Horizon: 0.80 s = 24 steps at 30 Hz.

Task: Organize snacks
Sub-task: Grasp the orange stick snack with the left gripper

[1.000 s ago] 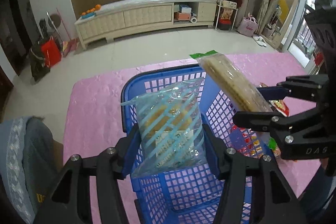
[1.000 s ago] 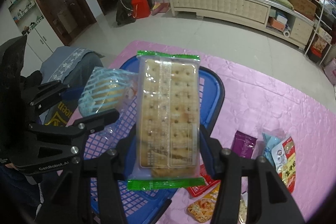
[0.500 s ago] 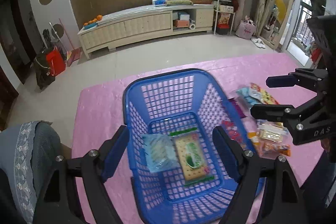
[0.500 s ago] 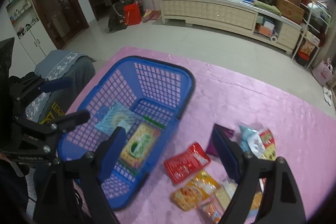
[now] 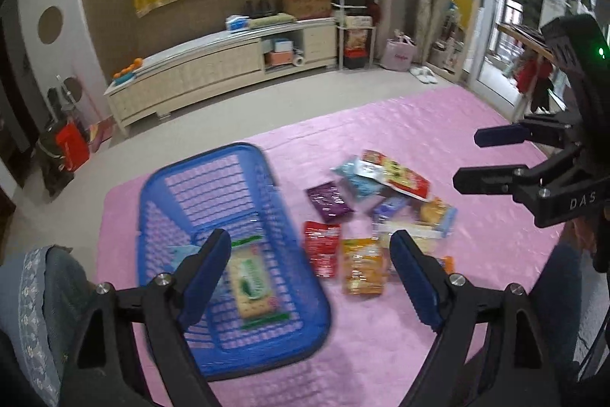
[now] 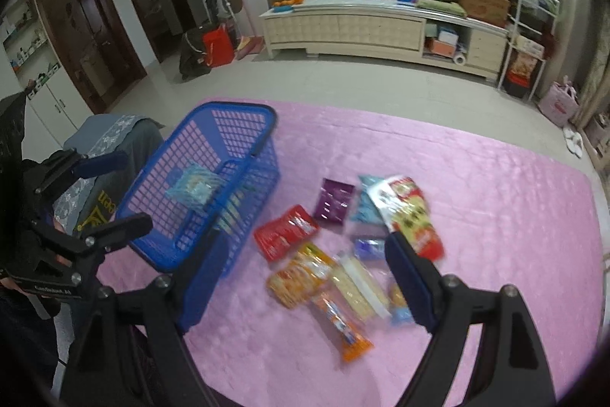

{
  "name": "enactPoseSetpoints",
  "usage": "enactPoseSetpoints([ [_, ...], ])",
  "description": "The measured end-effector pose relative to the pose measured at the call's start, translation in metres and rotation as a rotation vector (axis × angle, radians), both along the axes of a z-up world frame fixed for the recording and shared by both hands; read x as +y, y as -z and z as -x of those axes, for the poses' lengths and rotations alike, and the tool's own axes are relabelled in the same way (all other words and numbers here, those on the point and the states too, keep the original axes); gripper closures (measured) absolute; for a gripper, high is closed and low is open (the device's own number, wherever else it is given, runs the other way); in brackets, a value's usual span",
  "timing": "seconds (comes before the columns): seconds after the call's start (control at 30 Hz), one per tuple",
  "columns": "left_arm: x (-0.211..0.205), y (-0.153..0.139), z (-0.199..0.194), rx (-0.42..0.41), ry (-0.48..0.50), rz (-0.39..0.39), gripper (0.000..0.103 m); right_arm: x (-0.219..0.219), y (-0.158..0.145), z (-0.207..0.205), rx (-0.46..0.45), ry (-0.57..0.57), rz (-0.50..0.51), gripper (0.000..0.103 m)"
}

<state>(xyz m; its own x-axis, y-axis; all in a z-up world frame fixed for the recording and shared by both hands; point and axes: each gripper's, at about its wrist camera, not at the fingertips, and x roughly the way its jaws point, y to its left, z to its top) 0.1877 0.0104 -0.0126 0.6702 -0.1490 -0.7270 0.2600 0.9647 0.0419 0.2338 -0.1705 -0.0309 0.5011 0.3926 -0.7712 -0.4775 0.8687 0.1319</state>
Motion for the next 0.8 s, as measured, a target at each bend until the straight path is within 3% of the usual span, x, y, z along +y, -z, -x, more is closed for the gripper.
enactPoseSetpoints([
  [0.23,-0.045,0.018,0.002,0.044,0.054,0.022,0.019,-0.041,0.017,0.015,-0.003,0.03,0.023,0.016],
  [0.47,-0.081,0.057,-0.003,0.145,0.047,0.092,0.019,-0.077,0.051,0.027,0.007,0.077,0.032,0.016],
  [0.8,-0.113,0.124,-0.023,0.344,-0.081,0.18,0.02,-0.107,0.103,0.022,0.052,0.123,0.067,0.016],
])
